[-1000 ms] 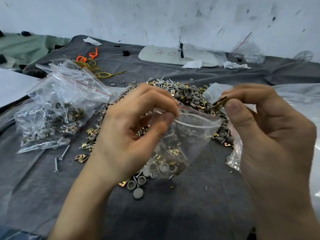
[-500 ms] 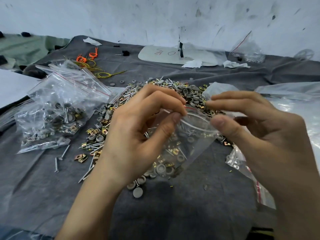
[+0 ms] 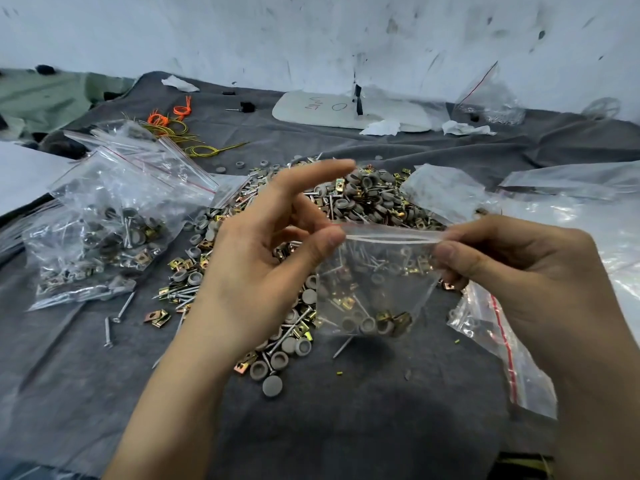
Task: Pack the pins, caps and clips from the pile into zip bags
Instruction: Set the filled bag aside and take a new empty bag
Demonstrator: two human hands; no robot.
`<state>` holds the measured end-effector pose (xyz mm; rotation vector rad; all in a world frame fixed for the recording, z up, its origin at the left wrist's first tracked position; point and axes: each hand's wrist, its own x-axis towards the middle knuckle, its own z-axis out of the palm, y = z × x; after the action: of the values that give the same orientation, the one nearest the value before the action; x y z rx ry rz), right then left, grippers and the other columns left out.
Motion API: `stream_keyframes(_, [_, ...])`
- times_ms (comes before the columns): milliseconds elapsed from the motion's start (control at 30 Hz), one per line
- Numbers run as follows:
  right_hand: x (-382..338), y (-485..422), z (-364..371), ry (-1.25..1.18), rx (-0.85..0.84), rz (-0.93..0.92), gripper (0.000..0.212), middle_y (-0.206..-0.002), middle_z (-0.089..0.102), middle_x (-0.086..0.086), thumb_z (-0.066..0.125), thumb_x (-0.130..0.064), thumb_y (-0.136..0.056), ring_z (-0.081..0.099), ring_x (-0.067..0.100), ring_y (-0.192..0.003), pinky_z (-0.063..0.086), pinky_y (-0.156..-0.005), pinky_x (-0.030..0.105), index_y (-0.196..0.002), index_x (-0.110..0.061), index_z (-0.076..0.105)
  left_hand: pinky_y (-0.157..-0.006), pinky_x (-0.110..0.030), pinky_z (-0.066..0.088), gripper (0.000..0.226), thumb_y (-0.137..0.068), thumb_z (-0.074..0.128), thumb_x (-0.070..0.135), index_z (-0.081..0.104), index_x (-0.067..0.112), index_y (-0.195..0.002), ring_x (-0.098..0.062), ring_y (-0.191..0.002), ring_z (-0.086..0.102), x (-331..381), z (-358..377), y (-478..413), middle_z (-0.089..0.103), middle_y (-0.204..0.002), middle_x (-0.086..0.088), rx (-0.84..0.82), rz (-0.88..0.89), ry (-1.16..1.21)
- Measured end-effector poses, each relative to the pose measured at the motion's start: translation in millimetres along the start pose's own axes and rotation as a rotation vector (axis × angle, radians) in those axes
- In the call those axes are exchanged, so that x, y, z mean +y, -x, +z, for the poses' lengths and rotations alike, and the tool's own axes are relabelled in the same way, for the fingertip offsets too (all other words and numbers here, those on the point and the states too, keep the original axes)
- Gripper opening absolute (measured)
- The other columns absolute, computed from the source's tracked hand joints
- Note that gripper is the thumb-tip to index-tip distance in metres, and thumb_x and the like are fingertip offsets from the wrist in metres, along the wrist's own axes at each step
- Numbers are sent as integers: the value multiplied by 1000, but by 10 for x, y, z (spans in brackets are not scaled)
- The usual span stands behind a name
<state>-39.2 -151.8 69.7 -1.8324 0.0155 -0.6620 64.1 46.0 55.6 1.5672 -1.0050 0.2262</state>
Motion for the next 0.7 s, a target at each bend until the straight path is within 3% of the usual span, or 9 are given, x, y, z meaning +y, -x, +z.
stream_keyframes(100, [48, -8, -8, -50, -5, 34, 19, -64, 70, -1, 74, -34, -59, 64, 11, -56, 53, -60, 17, -76, -28, 77, -75, -14, 45, 59, -87, 69, 14, 50, 41, -135, -4, -77, 62, -50, -3, 3, 57, -78, 8, -3, -25, 14])
stream_keyframes(200, [78, -16, -1, -56, 11, 46, 20, -64, 71, 0, 73, -36, -59, 64, 10, -57, 53, -61, 16, -77, -28, 77, -73, -14, 44, 61, -86, 71, 18, 47, 45, -136, -6, -75, 59, -78, -17, 6, 56, -77, 1, -6, -47, 42])
stream_keyframes(300, [95, -27, 20, -61, 44, 51, 19, -66, 71, -2, 72, -37, -60, 65, 8, -58, 54, -61, 16, -77, -30, 77, -74, -18, 47, 58, -85, 71, 25, 49, 45, -135, -6, -78, 61, -77, -13, 4, 59, -78, 6, -10, -80, 81])
stream_keyframes(400, [171, -50, 75, -120, 105, 101, 13, -68, 71, -3, 70, -34, -66, 65, 11, -65, 56, -64, 22, -77, -30, 77, -78, -20, 52, 58, -85, 72, 19, 48, 43, -133, -13, -85, 67, -68, 25, 1, 68, -87, 8, 6, -158, 160])
stream_keyframes(467, [265, -72, 119, -261, 158, 201, 7, -71, 71, 1, 68, -27, -74, 68, 19, -74, 56, -63, 28, -75, -23, 73, -84, -21, 54, 54, -86, 72, 20, 47, 36, -132, -17, -96, 71, -84, 72, -6, 75, -98, 6, 0, -299, 250])
stream_keyframes(600, [381, -116, 158, -524, 267, 435, 9, -76, 74, 9, 56, -12, -93, 73, 23, -73, 57, -54, 30, -85, -15, 59, -79, -11, 52, 47, -82, 69, 13, 57, 11, -127, 2, -94, 69, -200, 239, 29, 72, -112, 2, -299, -634, 252])
stream_keyframes(700, [407, -144, 154, -760, 294, 522, 12, -76, 74, 14, 50, -11, -96, 73, 25, -73, 58, -55, 36, -87, -12, 57, -82, -16, 54, 14, -88, 67, 2, 65, 8, -100, -9, -92, 67, -238, 366, 68, 72, -109, -14, -432, -629, 185])
